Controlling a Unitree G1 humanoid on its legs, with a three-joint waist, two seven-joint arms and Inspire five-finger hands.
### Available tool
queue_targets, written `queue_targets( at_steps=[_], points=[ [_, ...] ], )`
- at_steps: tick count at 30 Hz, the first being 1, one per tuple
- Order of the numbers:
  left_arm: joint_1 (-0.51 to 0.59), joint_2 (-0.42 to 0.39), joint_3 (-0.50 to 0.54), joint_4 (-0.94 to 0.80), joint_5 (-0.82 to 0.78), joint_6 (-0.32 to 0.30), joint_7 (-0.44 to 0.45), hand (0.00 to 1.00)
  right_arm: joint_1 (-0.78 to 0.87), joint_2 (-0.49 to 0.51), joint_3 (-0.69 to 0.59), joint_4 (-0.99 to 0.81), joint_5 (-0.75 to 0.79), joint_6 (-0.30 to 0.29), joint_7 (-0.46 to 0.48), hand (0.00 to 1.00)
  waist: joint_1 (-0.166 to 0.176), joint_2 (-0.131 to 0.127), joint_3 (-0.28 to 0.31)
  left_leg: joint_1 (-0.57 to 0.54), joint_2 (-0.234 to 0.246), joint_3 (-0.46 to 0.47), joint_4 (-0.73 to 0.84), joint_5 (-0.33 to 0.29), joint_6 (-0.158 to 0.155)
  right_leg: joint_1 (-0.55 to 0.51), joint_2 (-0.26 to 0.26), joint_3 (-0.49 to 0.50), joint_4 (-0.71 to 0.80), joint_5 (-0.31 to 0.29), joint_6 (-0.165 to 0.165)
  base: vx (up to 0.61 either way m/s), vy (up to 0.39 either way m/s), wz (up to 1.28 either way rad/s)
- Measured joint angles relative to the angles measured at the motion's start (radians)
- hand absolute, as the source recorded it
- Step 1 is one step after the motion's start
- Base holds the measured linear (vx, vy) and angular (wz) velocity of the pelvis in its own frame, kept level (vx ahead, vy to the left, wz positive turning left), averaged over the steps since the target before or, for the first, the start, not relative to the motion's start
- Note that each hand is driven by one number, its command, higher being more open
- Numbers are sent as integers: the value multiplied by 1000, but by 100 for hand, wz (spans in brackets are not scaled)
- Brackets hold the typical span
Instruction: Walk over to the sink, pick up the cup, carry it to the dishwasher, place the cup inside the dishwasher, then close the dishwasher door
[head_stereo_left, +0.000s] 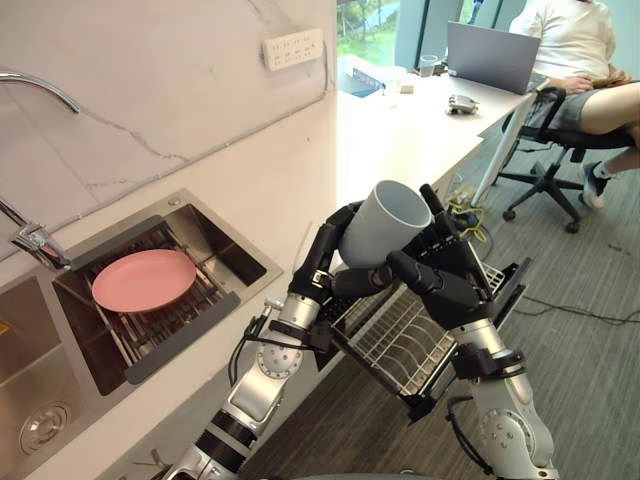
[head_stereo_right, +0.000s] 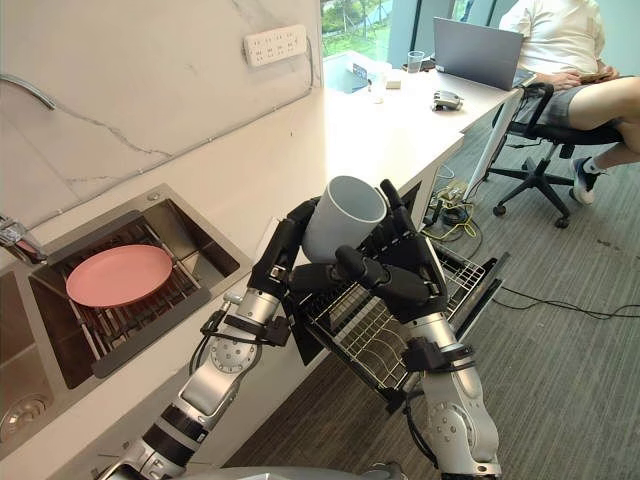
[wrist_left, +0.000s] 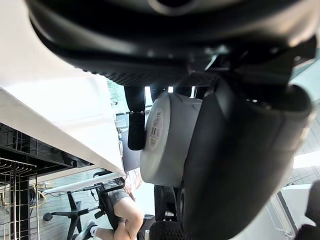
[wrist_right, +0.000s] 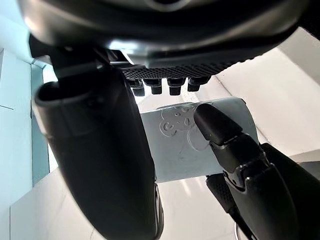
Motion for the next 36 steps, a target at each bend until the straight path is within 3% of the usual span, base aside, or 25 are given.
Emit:
queue_targets(
  at_steps=[10,25,26,36],
  points=[
    [0,0,-40,-15,28,9,5,0,-29,-21,3,3,22,2,-86,100,-9,0,0,-4,-17,-19,-39,28,17,0,-3,-26,1,0,1,-15,12,8],
    [19,25,-26,-81,14,18,-70,0,-110,-77,-25,85,84,49,40,100,-7,-6,-3,-16,-40,-49,-113,80,42,1,-8,-93,15,0,1,-21,30,14],
    [19,25,-28,-89,14,23,-70,0,-114,-79,-23,87,91,54,43,0,-7,-6,-3,-16,-41,-48,-116,87,48,0,-8,-96,15,0,1,5,36,9],
    [21,25,-46,-89,4,40,-55,0,-146,-96,-7,126,89,66,15,0,-4,-6,-3,-12,-50,-52,-138,107,49,-1,-8,-101,13,1,2,4,31,2]
  ],
)
